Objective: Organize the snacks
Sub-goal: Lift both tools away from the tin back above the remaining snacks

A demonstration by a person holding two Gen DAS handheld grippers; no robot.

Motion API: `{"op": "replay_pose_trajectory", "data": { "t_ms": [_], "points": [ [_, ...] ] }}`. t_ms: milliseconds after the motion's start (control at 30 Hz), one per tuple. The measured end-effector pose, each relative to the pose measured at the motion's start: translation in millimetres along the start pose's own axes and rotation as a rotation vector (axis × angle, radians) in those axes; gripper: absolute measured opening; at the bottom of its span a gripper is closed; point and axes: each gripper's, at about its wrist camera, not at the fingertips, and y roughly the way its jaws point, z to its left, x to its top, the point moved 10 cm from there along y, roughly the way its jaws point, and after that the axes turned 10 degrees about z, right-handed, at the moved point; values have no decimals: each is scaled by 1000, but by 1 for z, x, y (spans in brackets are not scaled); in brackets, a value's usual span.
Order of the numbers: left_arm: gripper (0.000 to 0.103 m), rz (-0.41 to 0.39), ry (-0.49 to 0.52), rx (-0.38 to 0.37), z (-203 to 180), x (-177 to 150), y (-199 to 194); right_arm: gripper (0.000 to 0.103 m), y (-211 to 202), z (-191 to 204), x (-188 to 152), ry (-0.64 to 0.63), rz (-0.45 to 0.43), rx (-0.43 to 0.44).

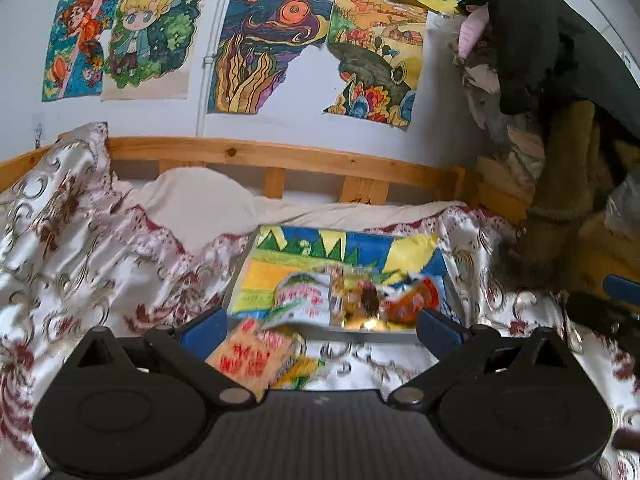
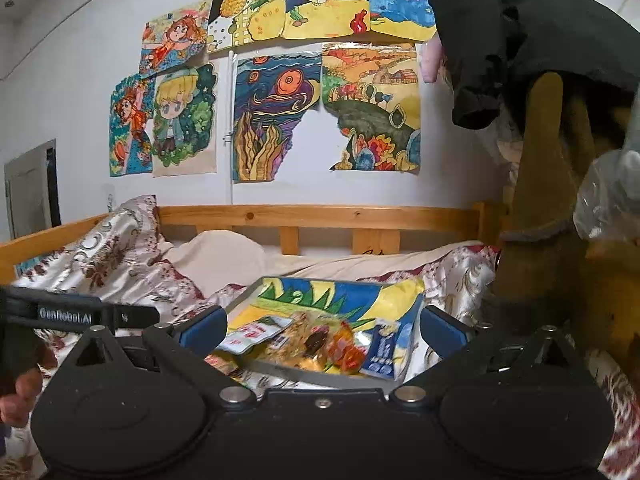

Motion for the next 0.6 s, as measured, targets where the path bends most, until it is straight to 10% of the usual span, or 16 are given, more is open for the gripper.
{"op": "replay_pose_trajectory", "data": {
  "t_ms": [600],
  "points": [
    [103,133,-16,39,28,-85,-35,102,-39,30,-64,-35,84,14]
  ]
}}
